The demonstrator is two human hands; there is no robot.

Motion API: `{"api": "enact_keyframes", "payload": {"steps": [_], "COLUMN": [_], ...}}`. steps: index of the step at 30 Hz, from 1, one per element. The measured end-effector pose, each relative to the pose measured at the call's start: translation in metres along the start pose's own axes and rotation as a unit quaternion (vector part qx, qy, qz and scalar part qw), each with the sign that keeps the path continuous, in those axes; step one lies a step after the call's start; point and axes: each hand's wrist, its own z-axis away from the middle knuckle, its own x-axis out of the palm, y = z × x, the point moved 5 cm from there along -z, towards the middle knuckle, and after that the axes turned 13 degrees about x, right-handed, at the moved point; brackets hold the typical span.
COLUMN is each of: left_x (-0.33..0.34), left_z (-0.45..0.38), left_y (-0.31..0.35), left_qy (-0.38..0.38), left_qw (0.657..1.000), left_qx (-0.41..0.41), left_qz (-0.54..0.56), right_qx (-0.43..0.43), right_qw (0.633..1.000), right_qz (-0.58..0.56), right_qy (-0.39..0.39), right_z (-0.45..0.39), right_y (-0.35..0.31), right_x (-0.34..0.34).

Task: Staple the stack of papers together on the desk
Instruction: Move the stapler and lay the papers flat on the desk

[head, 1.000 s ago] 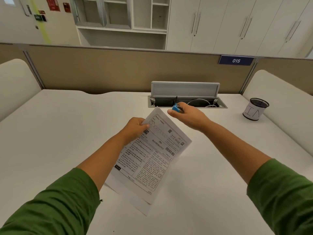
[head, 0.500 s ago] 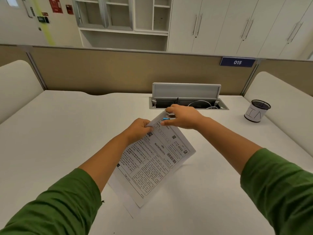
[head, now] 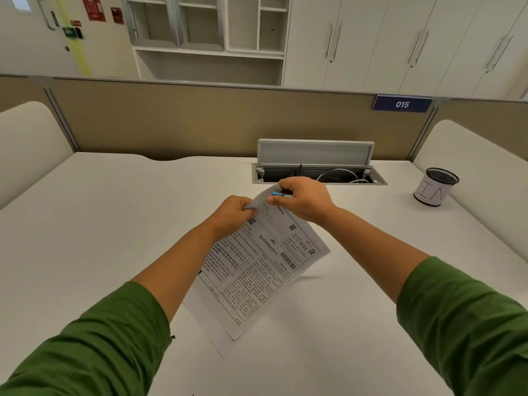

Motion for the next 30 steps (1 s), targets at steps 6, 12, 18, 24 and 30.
{"api": "enact_keyframes", "payload": {"steps": [6, 12, 18, 24, 30], "left_x": [-0.003, -0.008, -0.008, -0.007, -0.007], "left_z": [-0.003, 0.001, 0.001, 0.001, 0.001], "left_y": [-0.004, -0.012, -0.020, -0.029, -0.031], "left_qy": [0.009, 0.031, 0.052, 0.073, 0.101], "left_qw": [1.000, 0.998, 0.995, 0.994, 0.990], "left_qx": [-0.012, -0.035, -0.050, -0.055, -0.060], "left_qz": [0.011, 0.053, 0.063, 0.059, 0.075], "right_qx": [0.049, 0.241, 0.412, 0.450, 0.457], "right_qw": [0.994, 0.956, 0.902, 0.892, 0.886], "right_qz": [-0.060, -0.169, -0.126, -0.035, 0.079], "right_qy": [-0.075, 0.013, -0.029, -0.037, -0.020], "right_z": [-0.002, -0.001, 0.037, 0.066, 0.069], "right_y": [0.012, 0.083, 0.167, 0.189, 0.187], "right_x": [0.007, 0.008, 0.049, 0.068, 0.067]}}
